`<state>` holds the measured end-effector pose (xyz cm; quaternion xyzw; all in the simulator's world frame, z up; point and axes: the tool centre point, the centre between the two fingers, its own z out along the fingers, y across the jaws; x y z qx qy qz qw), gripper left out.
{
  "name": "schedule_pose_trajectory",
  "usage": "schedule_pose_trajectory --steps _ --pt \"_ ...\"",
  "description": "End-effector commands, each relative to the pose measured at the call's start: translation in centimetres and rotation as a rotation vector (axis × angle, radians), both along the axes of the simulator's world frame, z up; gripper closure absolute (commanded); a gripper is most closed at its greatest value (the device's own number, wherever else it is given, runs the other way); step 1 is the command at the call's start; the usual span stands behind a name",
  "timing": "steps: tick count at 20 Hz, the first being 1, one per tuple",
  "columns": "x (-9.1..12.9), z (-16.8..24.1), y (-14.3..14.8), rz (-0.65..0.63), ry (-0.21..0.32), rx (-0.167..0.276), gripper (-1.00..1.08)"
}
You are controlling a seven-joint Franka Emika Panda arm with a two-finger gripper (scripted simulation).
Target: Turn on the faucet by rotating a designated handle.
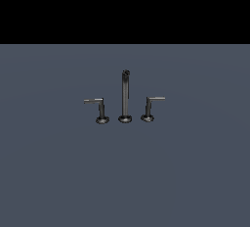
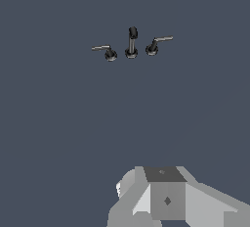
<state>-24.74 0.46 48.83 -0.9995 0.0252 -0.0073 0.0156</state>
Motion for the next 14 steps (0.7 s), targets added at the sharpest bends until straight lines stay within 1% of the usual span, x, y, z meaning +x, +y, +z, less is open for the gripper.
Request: schedule_pose_trajectory --steps 1,8,14 --pt "0.0 0.0 0.0 0.0 0.0 0.0 1.08" --pt "0.8 -0.9 0.3 -0.032 0.001 0.0 1.08" --pt "2.8 -3.1 0.9 -0.111 0.003 0.0 1.08"
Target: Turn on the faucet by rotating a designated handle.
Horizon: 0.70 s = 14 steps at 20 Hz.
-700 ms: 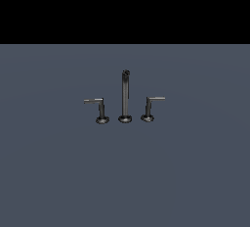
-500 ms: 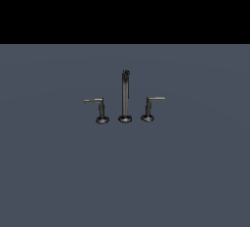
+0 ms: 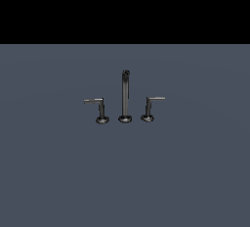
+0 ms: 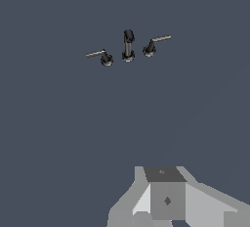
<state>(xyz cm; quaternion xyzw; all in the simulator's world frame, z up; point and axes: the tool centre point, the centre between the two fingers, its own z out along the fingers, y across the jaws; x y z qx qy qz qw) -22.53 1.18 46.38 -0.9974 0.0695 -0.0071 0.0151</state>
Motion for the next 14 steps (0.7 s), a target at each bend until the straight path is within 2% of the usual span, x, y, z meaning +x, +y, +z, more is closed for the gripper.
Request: schedule_pose_trajectory --steps 1,14 --pt "1.0 -1.2 0.3 -0.04 0.002 0.0 1.08" --pt "9.1 -9.8 0.9 -0.347 0.009 0.0 1.08"
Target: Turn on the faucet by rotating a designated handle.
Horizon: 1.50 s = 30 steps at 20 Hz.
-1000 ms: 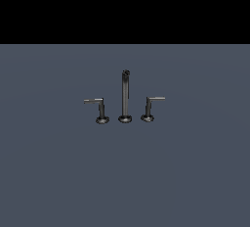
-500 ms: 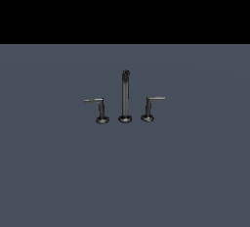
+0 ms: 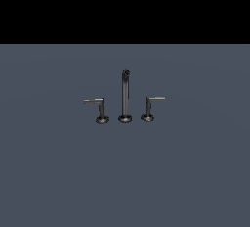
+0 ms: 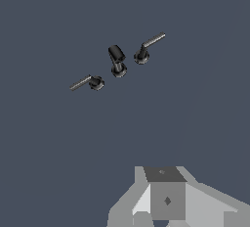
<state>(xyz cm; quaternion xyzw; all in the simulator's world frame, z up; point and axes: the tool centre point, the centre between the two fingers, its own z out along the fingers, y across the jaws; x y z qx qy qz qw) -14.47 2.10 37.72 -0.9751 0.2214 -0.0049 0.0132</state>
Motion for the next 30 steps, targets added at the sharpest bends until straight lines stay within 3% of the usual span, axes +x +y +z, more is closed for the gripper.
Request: schedule_pose_trajectory --steps 1,16,30 --pt "1.7 -1.8 -0.1 -0.064 0.001 0.0 1.08" --pt "10.6 -11.7 -2.8 -0.414 0.01 -0.002 1.08" --pt "17.9 -21.2 -8.5 -0.756 0.018 -0.012 1.08"
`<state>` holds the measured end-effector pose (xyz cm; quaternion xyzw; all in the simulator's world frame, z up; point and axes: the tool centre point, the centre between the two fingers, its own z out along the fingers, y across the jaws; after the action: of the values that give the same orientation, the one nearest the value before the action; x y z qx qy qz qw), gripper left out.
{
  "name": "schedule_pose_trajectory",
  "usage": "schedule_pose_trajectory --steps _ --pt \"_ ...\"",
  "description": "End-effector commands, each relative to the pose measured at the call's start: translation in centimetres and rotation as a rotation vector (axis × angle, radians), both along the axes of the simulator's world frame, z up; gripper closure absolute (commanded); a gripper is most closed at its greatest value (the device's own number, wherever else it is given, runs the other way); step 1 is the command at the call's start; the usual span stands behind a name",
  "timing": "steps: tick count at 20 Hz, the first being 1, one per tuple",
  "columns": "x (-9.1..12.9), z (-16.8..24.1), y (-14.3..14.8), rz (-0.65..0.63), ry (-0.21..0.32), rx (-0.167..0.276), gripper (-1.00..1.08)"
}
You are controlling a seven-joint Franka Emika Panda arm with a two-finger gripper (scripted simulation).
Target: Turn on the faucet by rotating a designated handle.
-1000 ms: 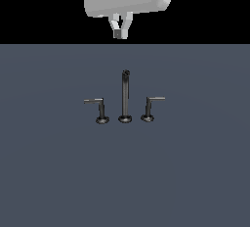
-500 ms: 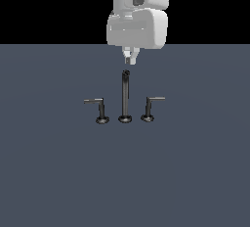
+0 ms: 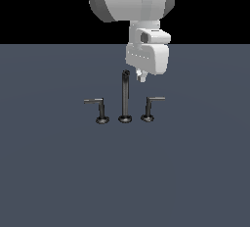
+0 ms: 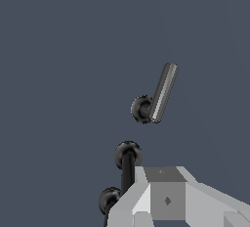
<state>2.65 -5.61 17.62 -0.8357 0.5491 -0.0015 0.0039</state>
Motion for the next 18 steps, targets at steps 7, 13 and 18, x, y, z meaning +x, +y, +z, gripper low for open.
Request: schedule_pose_trajectory --steps 7,13,18 --pt "3.2 -5.0 -4.0 -0.187 0.005 -0.005 1.08" --pt "4.3 -7.1 -5.9 -0.265 0.007 -0.006 1.08" --pt "4.6 -7.8 -6.6 -0.294 0.007 -0.005 1.08"
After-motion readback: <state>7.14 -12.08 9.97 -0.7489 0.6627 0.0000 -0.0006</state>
